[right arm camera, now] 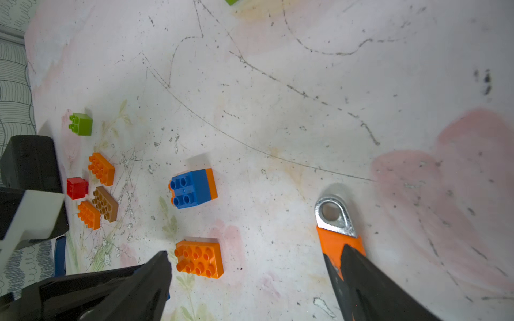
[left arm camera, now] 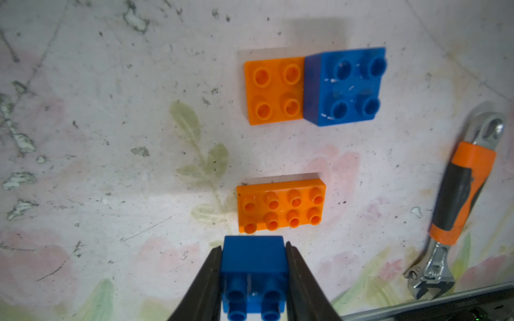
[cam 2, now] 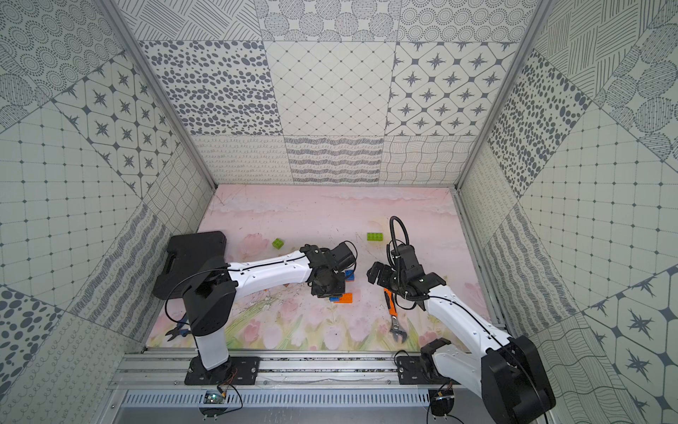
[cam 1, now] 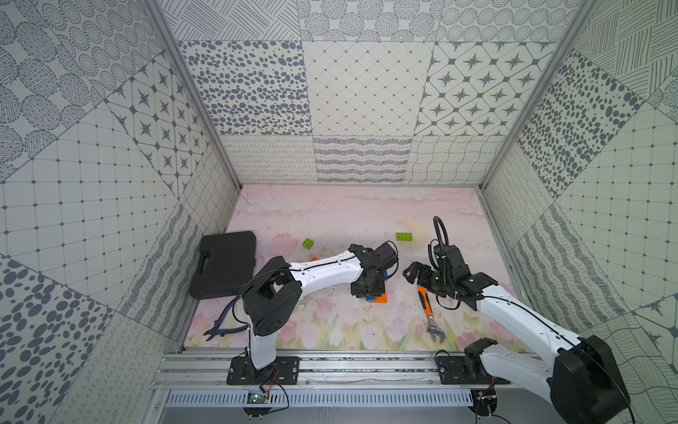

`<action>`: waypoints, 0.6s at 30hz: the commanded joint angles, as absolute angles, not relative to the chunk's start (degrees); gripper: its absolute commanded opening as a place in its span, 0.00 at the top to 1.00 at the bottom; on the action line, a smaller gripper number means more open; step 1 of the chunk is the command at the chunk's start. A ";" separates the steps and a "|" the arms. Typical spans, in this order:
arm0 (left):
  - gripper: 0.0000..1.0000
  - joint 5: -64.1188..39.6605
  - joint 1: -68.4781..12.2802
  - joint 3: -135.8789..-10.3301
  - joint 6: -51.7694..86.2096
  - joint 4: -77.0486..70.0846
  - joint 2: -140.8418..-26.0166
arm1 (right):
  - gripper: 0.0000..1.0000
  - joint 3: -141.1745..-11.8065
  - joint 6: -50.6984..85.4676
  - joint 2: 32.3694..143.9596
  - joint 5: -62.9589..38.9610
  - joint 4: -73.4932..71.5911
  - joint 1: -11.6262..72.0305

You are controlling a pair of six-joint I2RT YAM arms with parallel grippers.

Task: Assemble the number 5 with lego
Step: Assemble the lego brick with the lego brick.

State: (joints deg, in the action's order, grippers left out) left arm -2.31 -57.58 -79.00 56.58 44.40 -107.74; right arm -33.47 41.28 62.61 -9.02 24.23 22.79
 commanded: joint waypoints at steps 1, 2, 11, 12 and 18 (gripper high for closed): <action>0.75 -3.44 -57.66 -81.78 59.51 47.70 -110.24 | 0.01 -33.30 38.99 63.38 -10.60 24.74 22.04; 0.75 -3.45 -57.66 -82.05 59.31 47.95 -110.67 | 0.01 -33.40 38.64 63.54 -10.91 24.73 21.89; 0.75 -2.78 -57.66 -82.21 59.55 49.26 -113.50 | 0.01 -33.66 37.22 63.94 -12.03 24.52 21.45; 0.75 -2.98 -57.70 -82.01 59.50 48.92 -113.76 | 0.01 -33.66 37.16 63.90 -11.91 24.61 21.37; 0.74 -1.89 -57.69 -81.80 58.80 48.57 -114.79 | 0.01 -33.55 36.87 64.01 -12.30 24.85 21.12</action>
State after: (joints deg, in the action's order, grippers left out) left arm -2.57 -57.60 -82.00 58.54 46.46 -113.23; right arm -33.47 37.91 63.75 -11.64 25.19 21.45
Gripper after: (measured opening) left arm 0.361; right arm 0.990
